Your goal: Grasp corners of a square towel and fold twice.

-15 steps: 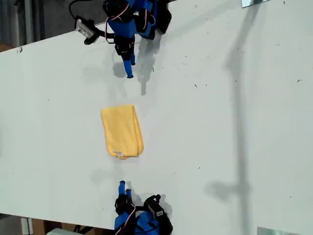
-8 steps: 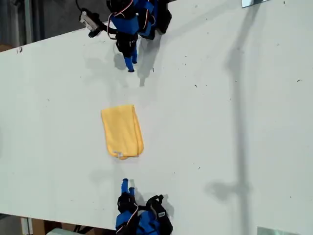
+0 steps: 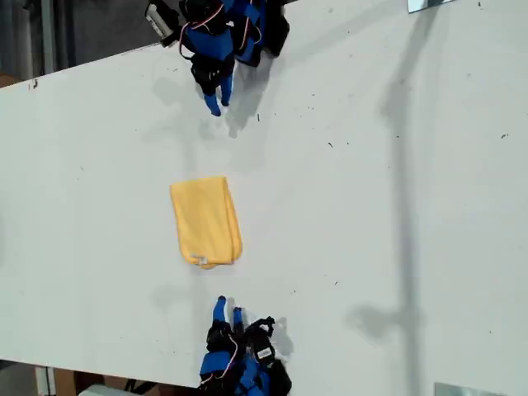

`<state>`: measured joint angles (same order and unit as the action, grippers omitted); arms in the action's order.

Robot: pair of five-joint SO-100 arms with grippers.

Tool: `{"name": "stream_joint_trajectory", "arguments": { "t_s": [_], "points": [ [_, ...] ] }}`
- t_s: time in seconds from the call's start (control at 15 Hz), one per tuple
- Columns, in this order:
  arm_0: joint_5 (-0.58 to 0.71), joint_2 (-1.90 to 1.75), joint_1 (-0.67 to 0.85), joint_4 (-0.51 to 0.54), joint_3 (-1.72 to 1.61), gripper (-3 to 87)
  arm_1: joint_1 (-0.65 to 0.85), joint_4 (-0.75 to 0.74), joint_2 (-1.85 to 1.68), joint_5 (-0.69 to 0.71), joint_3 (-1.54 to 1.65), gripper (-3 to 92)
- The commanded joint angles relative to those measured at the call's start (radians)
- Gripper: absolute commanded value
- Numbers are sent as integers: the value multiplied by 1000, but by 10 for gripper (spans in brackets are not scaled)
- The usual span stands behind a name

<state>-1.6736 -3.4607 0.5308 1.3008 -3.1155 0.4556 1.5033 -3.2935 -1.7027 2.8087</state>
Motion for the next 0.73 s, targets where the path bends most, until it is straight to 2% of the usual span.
{"name": "stream_joint_trajectory", "arguments": {
  "t_s": [0.0, 0.07, 0.13, 0.67],
  "points": [
    [353, -8, 66, -2, -6, 206, 0, 14, -2, 2, -11, 139],
    [520, -8, 78, 0, -6, 206, -2, 14, -2, 2, -11, 139],
    [617, -8, 67, 2, -5, 201, -3, 14, -2, 2, -11, 139],
    [641, -8, 67, 0, -5, 181, -6, 14, -2, 2, -11, 139]
  ]
}}
